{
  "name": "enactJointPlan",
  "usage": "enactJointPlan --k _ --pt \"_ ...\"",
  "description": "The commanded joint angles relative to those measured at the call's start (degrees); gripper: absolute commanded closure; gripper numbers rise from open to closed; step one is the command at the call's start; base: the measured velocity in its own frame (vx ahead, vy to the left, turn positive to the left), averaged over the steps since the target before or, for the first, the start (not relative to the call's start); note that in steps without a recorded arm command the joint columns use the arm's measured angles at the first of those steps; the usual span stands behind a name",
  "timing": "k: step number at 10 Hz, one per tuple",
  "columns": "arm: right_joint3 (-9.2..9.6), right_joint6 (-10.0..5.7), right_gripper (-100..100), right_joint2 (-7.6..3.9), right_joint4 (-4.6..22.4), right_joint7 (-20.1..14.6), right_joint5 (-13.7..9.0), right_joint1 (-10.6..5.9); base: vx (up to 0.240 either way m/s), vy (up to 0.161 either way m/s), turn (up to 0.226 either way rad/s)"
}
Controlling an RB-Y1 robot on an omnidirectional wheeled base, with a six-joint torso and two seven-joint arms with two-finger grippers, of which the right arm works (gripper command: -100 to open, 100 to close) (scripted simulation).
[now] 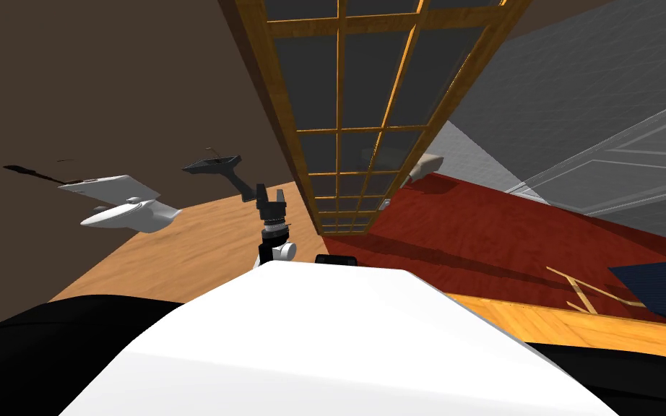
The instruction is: Push the door open
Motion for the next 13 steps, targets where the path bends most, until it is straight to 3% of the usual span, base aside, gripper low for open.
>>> enactJointPlan --k 1,4,12,13 --pt "0.0 0.0 100 0.0 0.0 0.0 0.0 0.0 0.041 -0.073 -0.009" --pt "-0.82 -1.15 100 -0.05 0.1 -0.23 -2.06 0.47 0.056 -0.126 -0.02" --pt "-3.05 -4.51 100 -0.01 0.57 -1.15 -8.38 1.72 0.09 -0.193 -0.035" --pt "-2.75 -4.05 100 0.22 0.52 -1.07 -8.05 1.69 0.027 -0.086 -0.015"
